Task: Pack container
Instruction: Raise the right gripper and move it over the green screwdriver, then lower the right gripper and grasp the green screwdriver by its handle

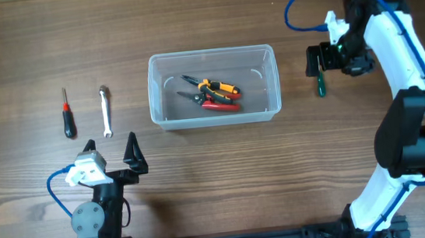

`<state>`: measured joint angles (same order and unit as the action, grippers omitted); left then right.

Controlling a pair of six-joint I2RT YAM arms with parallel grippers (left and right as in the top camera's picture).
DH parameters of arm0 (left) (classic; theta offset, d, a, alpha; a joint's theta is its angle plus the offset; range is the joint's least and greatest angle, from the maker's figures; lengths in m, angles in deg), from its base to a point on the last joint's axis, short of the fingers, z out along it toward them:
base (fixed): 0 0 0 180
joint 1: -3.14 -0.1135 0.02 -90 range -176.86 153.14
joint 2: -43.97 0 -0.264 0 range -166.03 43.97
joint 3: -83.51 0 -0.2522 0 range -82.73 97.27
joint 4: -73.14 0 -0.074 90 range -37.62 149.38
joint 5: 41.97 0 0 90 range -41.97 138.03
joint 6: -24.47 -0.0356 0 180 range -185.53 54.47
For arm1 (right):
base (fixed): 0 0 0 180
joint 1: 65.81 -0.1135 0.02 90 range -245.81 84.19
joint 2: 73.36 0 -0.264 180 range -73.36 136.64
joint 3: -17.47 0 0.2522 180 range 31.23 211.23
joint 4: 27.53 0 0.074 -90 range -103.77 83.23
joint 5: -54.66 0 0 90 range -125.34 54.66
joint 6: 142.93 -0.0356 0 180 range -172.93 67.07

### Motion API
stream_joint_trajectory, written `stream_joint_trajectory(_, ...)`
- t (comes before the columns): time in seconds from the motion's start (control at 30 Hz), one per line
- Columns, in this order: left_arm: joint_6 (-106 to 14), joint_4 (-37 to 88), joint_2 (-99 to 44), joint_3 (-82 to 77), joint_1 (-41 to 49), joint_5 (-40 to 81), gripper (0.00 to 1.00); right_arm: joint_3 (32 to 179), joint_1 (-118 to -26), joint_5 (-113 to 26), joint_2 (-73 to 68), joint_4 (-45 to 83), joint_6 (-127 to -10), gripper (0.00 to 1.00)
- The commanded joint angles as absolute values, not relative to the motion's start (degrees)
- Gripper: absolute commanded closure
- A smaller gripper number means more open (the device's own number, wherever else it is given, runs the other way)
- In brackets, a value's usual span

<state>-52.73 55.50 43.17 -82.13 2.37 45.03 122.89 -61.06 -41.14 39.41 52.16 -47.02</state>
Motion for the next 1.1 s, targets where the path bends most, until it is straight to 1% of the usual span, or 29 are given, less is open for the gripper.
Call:
stream_joint_trajectory(0.0, -52.2, 55.2, 43.5, -82.4, 2.0, 45.1, 0.0, 119.3, -61.2, -41.8, 39.8, 48.8, -48.8, 0.0)
stream_joint_trajectory(0.13, -52.2, 55.2, 43.5, -82.4, 2.0, 45.1, 0.0, 118.3, -61.2, -41.8, 41.5, 46.8, -50.3, 0.0)
stream_joint_trajectory(0.37, -52.2, 55.2, 43.5, -82.4, 2.0, 45.1, 0.0, 118.3, -61.2, -41.8, 46.0, 46.4, -50.3, 0.0)
stream_joint_trajectory(0.6, -52.2, 55.2, 43.5, -82.4, 2.0, 45.1, 0.0, 118.3, -61.2, -41.8, 47.3, 46.2, -50.4, 0.01)
stream_joint_trajectory(0.67, -52.2, 55.2, 43.5, -82.4, 2.0, 45.1, 0.0, 118.3, -61.2, -41.8, 47.3, 45.6, -50.4, 0.02)
stream_joint_trajectory(0.83, -52.2, 55.2, 43.5, -82.4, 2.0, 45.1, 0.0, 118.3, -61.2, -41.3, 47.3, 43.9, -51.6, 0.09)
stream_joint_trajectory(0.97, -52.2, 55.2, 43.5, -82.4, 2.0, 45.1, 0.0, 118.3, -61.2, -38.0, 47.3, 43.7, -51.4, 0.06)
stream_joint_trajectory(1.07, -52.2, 55.2, 43.5, -82.4, 2.0, 45.1, 0.0, 118.3, -61.2, -37.9, 47.3, 43.7, -51.4, 0.05)
